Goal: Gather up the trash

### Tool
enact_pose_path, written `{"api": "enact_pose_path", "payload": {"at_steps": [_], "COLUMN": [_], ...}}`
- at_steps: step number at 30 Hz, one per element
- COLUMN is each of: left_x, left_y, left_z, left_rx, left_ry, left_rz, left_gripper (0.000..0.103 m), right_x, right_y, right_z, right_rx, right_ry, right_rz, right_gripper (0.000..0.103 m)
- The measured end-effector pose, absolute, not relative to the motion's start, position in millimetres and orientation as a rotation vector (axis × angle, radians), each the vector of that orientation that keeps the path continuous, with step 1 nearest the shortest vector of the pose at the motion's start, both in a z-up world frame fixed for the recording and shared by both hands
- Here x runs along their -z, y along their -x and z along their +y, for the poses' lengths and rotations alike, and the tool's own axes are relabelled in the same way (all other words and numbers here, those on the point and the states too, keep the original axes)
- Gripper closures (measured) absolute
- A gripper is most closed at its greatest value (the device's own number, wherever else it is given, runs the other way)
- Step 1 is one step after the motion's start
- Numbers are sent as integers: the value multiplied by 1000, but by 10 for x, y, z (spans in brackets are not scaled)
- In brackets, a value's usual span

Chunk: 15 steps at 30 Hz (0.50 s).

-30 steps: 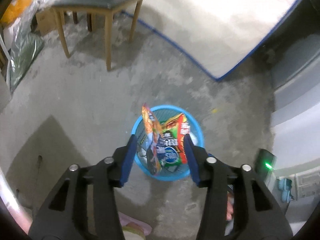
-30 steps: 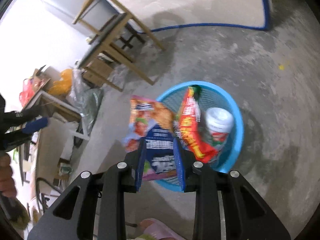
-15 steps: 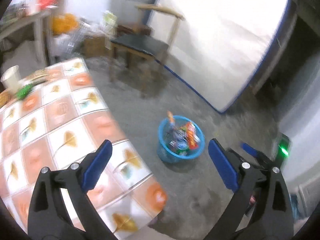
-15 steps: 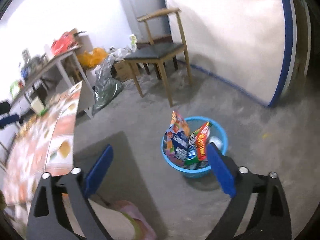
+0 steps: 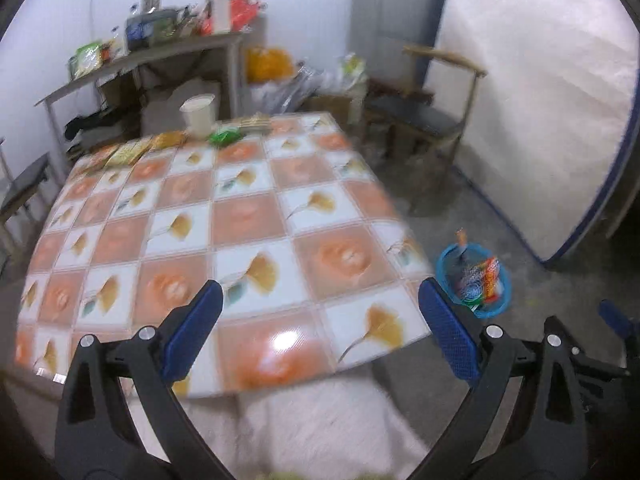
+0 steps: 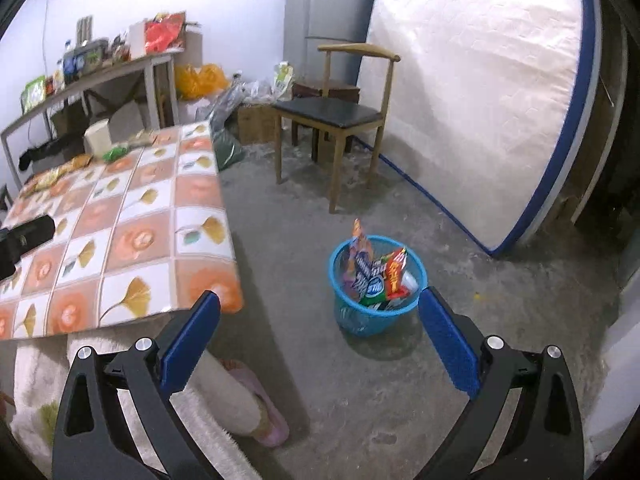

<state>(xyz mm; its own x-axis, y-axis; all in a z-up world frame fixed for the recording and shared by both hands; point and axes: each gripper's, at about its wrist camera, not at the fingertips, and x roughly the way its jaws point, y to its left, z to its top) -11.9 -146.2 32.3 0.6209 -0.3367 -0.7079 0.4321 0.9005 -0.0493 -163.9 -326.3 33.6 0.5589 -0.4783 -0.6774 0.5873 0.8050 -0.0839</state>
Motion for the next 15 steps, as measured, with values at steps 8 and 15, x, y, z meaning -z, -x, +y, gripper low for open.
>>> {"api": "enact_pose_path", "payload": {"at_steps": [8, 15], "left_x": [-96, -155], "left_y": [123, 127], "left_z": [-1074, -1021], "left_rx": [314, 269], "left_ry": [-113, -137], "left_rz": [935, 888], "left_gripper": [9, 9], "right_x": [-120, -106], "right_y": [1554, 1523], "right_z": [-2991, -2973], "right_rx": [634, 648], "right_ry": [-151, -134], "right_rz": [879, 880], "right_gripper": [7, 7]}}
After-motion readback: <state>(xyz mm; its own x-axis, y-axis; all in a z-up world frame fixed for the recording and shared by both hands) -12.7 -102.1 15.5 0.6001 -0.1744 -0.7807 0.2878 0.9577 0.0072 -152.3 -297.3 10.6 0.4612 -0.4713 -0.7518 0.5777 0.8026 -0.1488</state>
